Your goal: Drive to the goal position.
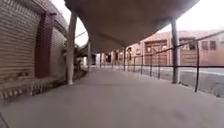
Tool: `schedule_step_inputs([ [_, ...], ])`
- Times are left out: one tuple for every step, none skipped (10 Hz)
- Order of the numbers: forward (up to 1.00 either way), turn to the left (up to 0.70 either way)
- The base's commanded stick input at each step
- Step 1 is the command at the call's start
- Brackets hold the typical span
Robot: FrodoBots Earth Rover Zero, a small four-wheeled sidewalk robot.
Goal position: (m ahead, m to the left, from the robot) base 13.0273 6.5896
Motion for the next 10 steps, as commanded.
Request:
schedule_step_inputs([
  [0.7,0.0],
  [0.7,0.0],
  [0.7,0.0],
  [0.7,0.0],
  [0.7,0.0],
  [0.7,0.0],
  [0.7,0.0],
  [0.7,0.0],
  [0.7,0.0],
  [0.7,0.0],
])
